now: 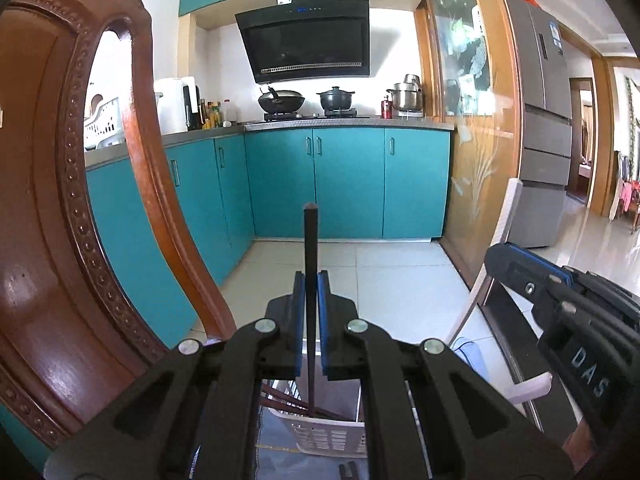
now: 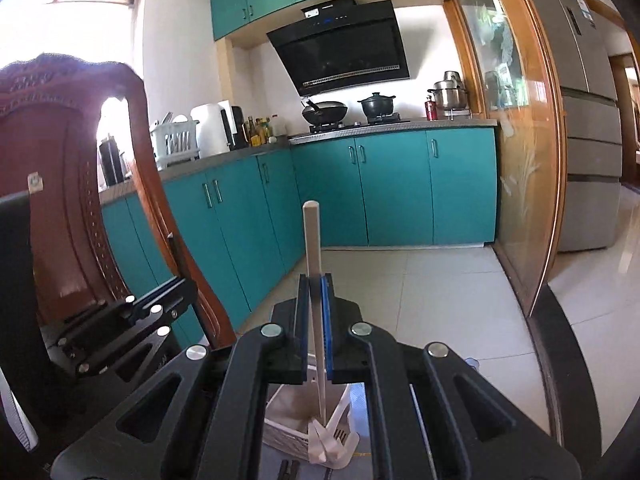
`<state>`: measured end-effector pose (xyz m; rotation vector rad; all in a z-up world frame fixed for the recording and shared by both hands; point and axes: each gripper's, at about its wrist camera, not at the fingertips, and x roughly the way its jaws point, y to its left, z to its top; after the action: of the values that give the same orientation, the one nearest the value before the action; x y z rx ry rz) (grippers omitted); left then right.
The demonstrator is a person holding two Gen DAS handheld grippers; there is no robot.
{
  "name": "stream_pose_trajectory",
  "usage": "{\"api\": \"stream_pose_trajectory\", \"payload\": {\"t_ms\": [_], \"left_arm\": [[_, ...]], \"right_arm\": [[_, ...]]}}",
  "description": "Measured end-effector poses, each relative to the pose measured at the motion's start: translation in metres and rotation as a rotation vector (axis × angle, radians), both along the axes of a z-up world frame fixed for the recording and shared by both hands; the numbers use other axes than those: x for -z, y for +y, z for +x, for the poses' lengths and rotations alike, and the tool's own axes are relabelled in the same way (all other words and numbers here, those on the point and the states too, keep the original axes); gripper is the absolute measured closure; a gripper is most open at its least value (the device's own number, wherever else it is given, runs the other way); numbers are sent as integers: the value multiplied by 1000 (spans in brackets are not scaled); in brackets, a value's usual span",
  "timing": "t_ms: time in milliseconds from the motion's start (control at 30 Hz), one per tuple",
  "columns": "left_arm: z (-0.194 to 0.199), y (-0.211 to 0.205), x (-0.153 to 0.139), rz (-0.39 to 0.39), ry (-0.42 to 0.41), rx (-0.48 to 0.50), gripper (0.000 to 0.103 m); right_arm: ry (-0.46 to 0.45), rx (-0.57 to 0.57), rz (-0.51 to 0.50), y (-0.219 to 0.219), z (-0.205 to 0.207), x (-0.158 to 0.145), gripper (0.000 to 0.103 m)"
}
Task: Organize utensils
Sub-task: 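Lift both held chopsticks and lower them into the white caddy, then open both tools to release the chopsticks into the caddy, then move both tools back over the remaining chopsticks on the cloth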
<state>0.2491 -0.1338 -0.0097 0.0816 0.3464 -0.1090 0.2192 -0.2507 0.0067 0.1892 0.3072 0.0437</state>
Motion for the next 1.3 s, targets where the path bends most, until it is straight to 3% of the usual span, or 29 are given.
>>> {"api": "stream_pose_trajectory", "payload": {"t_ms": [233, 300, 500, 600, 633, 700, 767, 800, 867, 900, 967, 1000, 1133, 1200, 1300], "left_arm": [[-5, 0, 6, 13, 17, -1, 96], [-8, 1, 9, 14, 23, 0, 96], [-16, 6, 10, 13, 6, -7, 93], [-35, 22, 6, -29, -50, -42, 82], [-41, 28, 5, -47, -72, -52, 72], [-54, 43, 7, -87, -100, -68, 69], [-61, 52, 15, -100, -93, -72, 69], [-62, 56, 23, -94, -76, -80, 69], [-57, 59, 41, -69, -11, -91, 74], [-52, 62, 55, -65, 50, -96, 76], [-39, 64, 76, -67, 178, -88, 79], [-30, 66, 91, -82, 283, -72, 80], [-9, 70, 127, -128, 517, -31, 80], [-2, 69, 141, -122, 590, -27, 80], [-1, 63, 153, -74, 631, -24, 80]], "right_arm": [[8, -5, 7, 1, -8, 4, 95], [3, -3, 13, -1, -11, 3, 89], [-88, -47, 24, -3, -45, -7, 81], [-143, -133, 0, 0, -70, -11, 78], [-154, -171, -8, 1, -79, -8, 77], [-139, -256, -26, 5, -94, 8, 77], [-67, -326, -38, 9, -96, 31, 77], [42, -369, -29, 13, -88, 57, 77], [244, -353, -8, 15, -68, 97, 77], [404, -324, 7, 17, -51, 127, 77], [565, -327, 26, 22, -35, 161, 77], [619, -329, 13, 27, -30, 174, 77], [717, -312, -82, 48, -23, 202, 77], [730, -309, -106, 55, -21, 208, 77], [724, -254, -159, 58, -20, 207, 77]]}}
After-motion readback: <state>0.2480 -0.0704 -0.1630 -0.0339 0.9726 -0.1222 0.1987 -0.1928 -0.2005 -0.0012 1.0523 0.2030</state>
